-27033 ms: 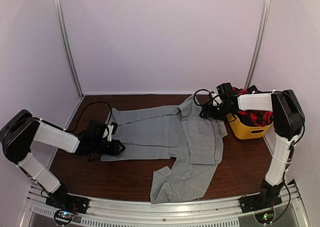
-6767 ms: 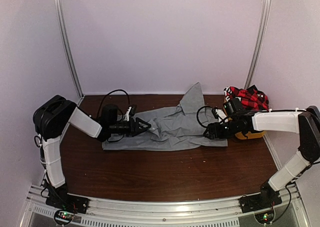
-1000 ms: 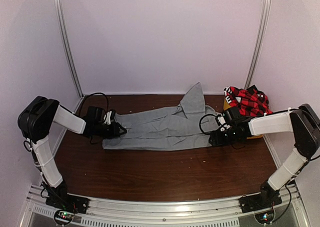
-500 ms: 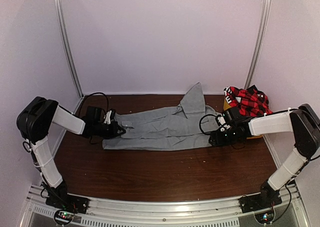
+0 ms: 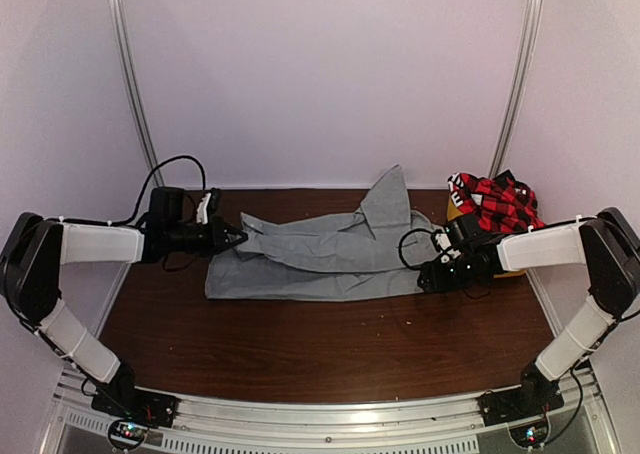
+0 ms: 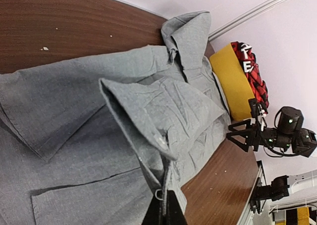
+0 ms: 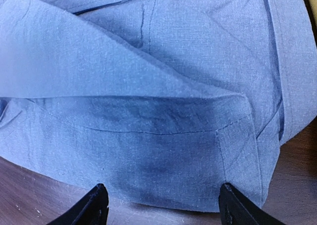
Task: Fold and stack the long sleeve shirts
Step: Adjust the sleeve of the 1/3-folded shirt.
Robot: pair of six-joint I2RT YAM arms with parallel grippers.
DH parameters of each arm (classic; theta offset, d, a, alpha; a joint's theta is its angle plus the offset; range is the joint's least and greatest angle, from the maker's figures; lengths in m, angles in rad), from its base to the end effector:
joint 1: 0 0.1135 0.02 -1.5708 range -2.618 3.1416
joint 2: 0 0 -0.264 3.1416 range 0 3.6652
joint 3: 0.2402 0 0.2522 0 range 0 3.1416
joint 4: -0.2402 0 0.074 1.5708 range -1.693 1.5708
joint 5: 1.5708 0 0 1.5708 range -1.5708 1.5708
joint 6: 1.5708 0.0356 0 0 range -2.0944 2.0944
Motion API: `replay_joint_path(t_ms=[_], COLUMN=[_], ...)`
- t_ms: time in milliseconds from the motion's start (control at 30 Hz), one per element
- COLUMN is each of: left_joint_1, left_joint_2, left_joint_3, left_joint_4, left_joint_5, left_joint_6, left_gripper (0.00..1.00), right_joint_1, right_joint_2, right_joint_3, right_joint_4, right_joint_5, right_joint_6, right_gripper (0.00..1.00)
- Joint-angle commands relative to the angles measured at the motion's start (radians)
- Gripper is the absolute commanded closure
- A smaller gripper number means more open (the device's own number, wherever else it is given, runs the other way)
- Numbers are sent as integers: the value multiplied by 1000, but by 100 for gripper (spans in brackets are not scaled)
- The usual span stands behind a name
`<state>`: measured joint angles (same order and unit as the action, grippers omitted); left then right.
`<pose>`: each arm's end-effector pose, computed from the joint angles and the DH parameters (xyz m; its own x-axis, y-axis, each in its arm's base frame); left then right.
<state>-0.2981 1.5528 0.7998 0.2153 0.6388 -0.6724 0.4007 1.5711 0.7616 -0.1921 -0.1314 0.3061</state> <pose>0.3026 -0.1152 0.2012 -0.8348 -0.2666 -0.4817 0.2625 0.5764 -0.7739 0.2665 0.1180 0.1495 -0.8757 -0.0465 -0.4806 -0.1970 0.9432 0.2676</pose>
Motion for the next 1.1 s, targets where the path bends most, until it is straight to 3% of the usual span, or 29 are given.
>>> replay_joint_path(t_ms=[0, 233, 400, 733, 967, 1067], left_joint_1=[5, -4, -4, -12, -12, -12], left_joint_2=[-88, -156, -198, -120, -66, -78], left_joint_3=[9, 26, 5, -136, -149, -148], left_joint_4=[-43, -73, -133, -78, -101, -130], left_joint_5=[60, 121, 73, -26, -148, -216], left_joint_6=[-41, -99, -59, 18, 77, 95], left_gripper=[100, 100, 100, 100, 84, 69], right_joint_1=[-2, -1, -1, -2, -2, -3], right_joint_2=[-14, -29, -53, -32, -36, -42], right_joint_3=[23, 27, 32, 57, 73, 76], right_joint_4=[-24, -40, -62, -77, -94, -99], right_joint_5=[32, 48, 68, 75, 82, 84], right_joint_6=[-15, -18, -26, -28, -32, -32], right_gripper=[22, 22, 22, 22, 22, 22])
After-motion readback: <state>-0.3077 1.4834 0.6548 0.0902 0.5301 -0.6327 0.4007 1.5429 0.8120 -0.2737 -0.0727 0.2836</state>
